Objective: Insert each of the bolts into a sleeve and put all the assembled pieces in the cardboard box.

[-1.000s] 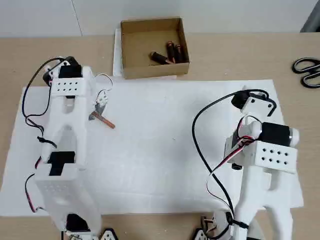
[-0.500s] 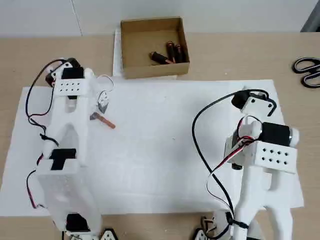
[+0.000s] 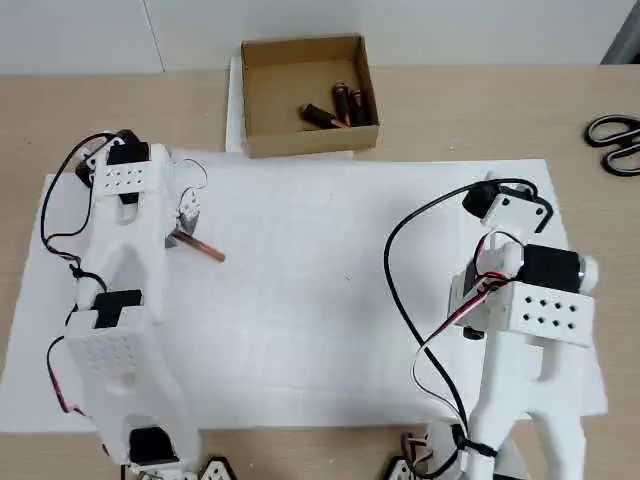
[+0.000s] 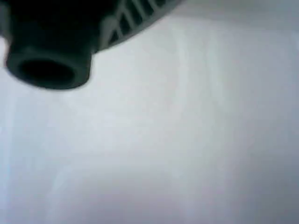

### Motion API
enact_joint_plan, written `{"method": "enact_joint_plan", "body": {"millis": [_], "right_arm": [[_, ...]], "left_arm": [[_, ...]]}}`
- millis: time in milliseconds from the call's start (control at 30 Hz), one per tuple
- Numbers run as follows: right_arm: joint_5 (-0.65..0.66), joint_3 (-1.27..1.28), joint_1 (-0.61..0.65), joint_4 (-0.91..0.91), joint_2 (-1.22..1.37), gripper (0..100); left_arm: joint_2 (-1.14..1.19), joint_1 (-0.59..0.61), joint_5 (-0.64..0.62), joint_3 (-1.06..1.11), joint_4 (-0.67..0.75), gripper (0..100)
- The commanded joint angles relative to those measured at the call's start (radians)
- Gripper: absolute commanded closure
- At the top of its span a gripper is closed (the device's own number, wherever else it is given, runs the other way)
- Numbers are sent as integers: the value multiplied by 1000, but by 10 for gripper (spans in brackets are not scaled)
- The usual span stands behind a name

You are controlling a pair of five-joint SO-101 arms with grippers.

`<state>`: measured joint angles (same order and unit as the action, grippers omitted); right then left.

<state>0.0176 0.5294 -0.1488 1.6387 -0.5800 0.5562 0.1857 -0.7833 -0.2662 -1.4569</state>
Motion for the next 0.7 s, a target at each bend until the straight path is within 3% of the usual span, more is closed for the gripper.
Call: {"method": "enact_joint_plan", "body": {"millis": [0,367,667], "right_arm": [[8,0,-12,-16,-31,995],[11,0,-12,-16,-31,995],[11,0,-12,-45,-31,995]], "left_arm": [[-8,3,8,-10,17,903],[57,-6,6,-8,35,903],[63,-97,5,-42,-144,903]]}}
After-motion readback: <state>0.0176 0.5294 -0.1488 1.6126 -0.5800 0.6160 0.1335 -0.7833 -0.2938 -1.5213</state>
